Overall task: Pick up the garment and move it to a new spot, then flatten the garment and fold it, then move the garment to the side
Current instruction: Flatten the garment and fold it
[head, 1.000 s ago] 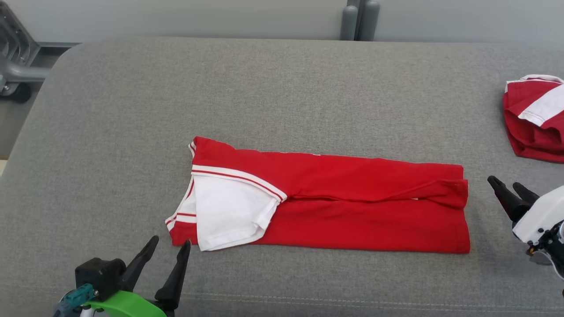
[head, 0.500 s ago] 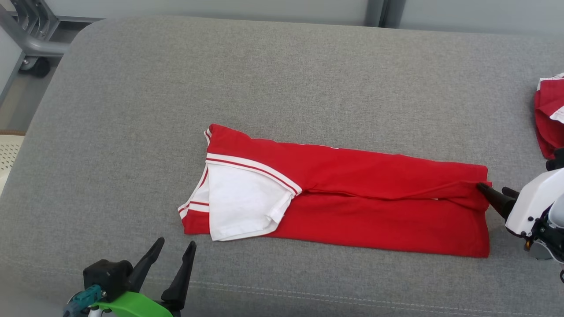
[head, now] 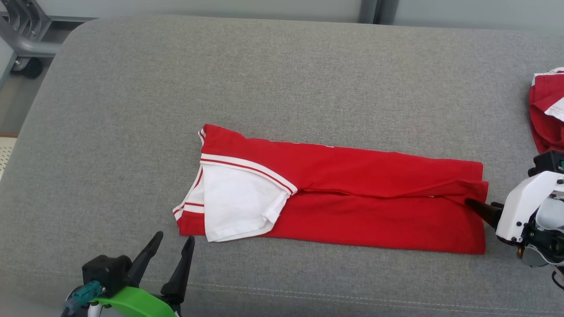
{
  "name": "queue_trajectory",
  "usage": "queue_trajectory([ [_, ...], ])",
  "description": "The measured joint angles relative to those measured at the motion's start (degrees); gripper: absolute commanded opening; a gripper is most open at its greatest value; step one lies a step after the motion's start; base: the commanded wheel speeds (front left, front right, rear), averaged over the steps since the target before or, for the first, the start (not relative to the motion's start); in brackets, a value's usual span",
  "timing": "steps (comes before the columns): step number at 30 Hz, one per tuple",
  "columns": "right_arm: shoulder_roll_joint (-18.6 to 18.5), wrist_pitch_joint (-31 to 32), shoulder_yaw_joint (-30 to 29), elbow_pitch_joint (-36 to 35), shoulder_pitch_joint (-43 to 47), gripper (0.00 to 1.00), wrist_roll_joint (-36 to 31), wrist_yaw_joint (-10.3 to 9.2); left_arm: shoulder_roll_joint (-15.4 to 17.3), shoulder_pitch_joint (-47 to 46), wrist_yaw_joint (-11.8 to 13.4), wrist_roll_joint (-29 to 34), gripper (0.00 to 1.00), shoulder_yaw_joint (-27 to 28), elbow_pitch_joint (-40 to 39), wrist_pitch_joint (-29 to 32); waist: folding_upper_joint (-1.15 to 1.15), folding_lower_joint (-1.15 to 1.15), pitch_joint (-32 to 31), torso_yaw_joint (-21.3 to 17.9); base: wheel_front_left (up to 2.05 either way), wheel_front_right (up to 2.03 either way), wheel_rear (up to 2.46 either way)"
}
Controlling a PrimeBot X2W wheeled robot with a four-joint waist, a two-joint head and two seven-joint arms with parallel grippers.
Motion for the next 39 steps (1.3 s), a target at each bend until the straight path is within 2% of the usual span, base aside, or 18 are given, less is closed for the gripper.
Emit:
queue_trajectory([
  [14, 0.3, 4.21, 1.32, 1.3, -2.29, 1.0, 0.32, 2.05, -0.85, -1.33, -0.22, 0.08, 1.0, -0.59, 0.74, 0.0, 0.0, 0.0, 0.57, -0.26, 0.0, 0.0, 0.0],
  [15, 0.4, 4.63, 1.48, 1.36, -2.31, 0.95, 0.38, 2.5, -0.94, -1.38, -0.53, 0.08, 1.0, -0.69, 0.76, 0.0, 0.0, 0.0, 0.6, -0.18, 0.0, 0.0, 0.0],
  [16, 0.62, 4.86, 1.51, 1.46, -2.35, 0.76, 0.59, 2.63, -1.05, -1.49, -0.57, 0.08, 1.0, -0.8, 0.79, 0.0, 0.0, 0.0, 0.62, -0.1, 0.0, 0.0, 0.0],
  [17, 0.89, 5.21, 1.53, 1.59, -2.41, 0.49, 0.94, 2.82, -1.2, -1.66, -0.59, 0.08, 1.0, -0.87, 0.81, 0.0, 0.0, 0.0, 0.63, 0.0, 0.0, 0.0, 0.0],
  [19, 1.11, 5.82, 1.66, 1.71, -2.44, 0.28, 1.22, 3.53, -1.32, -1.98, -0.59, 0.08, 1.0, -0.91, 0.83, 0.0, 0.0, 0.0, 0.63, 0.22, 0.0, 0.0, 0.0],
  [20, 1.12, 5.98, 1.67, 1.85, -2.46, 0.09, 1.34, 3.61, -1.35, -2.13, -0.59, 0.08, 1.0, -0.92, 0.89, 0.0, 0.0, 0.0, 0.63, 0.33, 0.0, 0.0, 0.0],
  [21, 1.11, 6.06, 1.67, 2.0, -2.52, 0.0, 1.34, 3.71, -1.37, -2.22, -0.59, 0.08, 1.0, -0.91, 0.92, 0.0, 0.0, 0.0, 0.62, 0.44, 0.0, 0.0, 0.0],
  [39, -0.52, 4.63, -1.08, 3.97, -4.18, 0.0, 2.0, 7.27, -1.65, -2.4, -0.6, -0.1, 1.0, -0.07, 1.31, -0.93, 0.0, 0.0, 0.35, 0.3, 0.0, 0.0, 0.0],
])
